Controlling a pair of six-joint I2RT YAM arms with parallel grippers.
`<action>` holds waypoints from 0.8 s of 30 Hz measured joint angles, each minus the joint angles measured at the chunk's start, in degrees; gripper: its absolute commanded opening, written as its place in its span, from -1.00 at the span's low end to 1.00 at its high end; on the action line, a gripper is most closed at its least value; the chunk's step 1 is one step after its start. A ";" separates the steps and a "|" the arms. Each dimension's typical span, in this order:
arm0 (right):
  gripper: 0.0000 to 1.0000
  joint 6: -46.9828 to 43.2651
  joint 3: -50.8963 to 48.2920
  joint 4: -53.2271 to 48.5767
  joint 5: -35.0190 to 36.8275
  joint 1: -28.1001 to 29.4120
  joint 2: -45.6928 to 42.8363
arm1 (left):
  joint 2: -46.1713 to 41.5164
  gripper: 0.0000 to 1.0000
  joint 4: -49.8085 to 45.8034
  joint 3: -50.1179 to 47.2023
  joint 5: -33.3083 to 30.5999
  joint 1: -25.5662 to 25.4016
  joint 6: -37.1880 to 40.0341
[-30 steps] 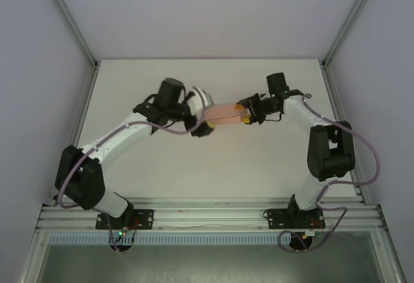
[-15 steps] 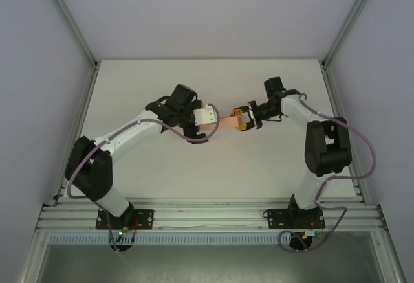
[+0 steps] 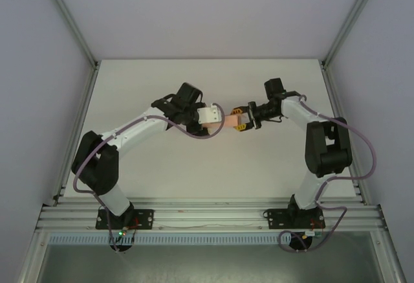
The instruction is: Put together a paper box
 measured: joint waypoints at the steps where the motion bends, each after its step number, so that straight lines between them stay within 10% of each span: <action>1: -0.19 0.26 -0.28 0.09 -0.02 0.00 -0.24 | 0.00 0.08 0.00 0.00 -0.22 -0.02 -0.09; 13: 0.28 1.88 -1.99 3.08 0.66 -0.13 -3.91 | 0.87 -0.35 0.44 0.57 -3.74 -0.98 -0.17; 17: 0.99 2.27 -3.65 4.63 1.27 -0.15 -5.16 | 1.75 -0.38 -0.50 1.75 -4.02 -0.98 -0.13; 24: 0.99 -12.28 -1.42 1.40 13.11 -6.45 -8.22 | 1.84 -0.37 -7.50 3.76 -2.19 -0.96 1.95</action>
